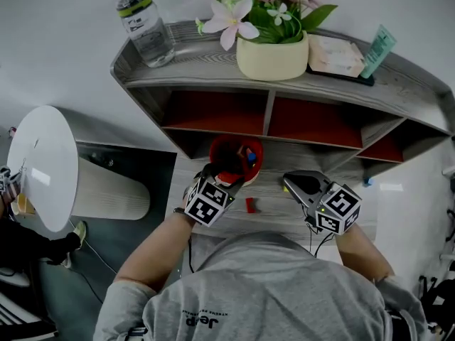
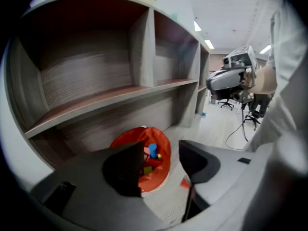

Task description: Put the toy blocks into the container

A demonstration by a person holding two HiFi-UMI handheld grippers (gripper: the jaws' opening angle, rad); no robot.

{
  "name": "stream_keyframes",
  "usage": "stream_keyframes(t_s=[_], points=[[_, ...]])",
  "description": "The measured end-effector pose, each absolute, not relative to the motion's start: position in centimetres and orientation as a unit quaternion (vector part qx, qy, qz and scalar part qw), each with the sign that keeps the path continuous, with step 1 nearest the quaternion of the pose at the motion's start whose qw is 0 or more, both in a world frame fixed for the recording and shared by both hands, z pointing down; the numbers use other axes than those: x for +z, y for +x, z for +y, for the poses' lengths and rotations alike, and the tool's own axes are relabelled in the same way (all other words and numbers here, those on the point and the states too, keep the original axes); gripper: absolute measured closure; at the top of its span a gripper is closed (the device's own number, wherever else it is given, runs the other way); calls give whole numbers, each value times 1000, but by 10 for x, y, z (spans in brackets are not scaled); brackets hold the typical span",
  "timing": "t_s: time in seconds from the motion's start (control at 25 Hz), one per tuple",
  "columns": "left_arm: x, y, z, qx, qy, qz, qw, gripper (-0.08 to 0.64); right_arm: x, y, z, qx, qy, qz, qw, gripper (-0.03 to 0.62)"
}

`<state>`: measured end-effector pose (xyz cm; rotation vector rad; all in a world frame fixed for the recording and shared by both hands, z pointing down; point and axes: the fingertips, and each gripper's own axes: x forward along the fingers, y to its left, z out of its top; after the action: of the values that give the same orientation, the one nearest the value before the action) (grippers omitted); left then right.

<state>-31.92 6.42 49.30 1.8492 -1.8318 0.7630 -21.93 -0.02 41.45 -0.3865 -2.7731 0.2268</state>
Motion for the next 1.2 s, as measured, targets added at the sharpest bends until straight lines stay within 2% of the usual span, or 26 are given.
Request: stream_keyframes(t_s=[0.2,0.4,0.6,0.92,1.08,1.2], points=[[513,-259,78,279,704,-622,197,298,441,-214,13,80,-148,-970,177,592],[587,-219,87,326,714,-572,237,297,487,-206,24,81,-148,-966,199,592],[671,-211,94,389,700,-528,283,293,534,-192,31,96,-147,-956,235,592],[749,-221,91,475,687,-466,291,173,569,-168,31,131,-136,-948,257,592],[767,-221,92,491,691,-435,302,176,574,-157,27,144,-126,-946,262,592],[769,-217,92,490,701,-418,306,218,574,-153,23,150,-119,-946,262,592]])
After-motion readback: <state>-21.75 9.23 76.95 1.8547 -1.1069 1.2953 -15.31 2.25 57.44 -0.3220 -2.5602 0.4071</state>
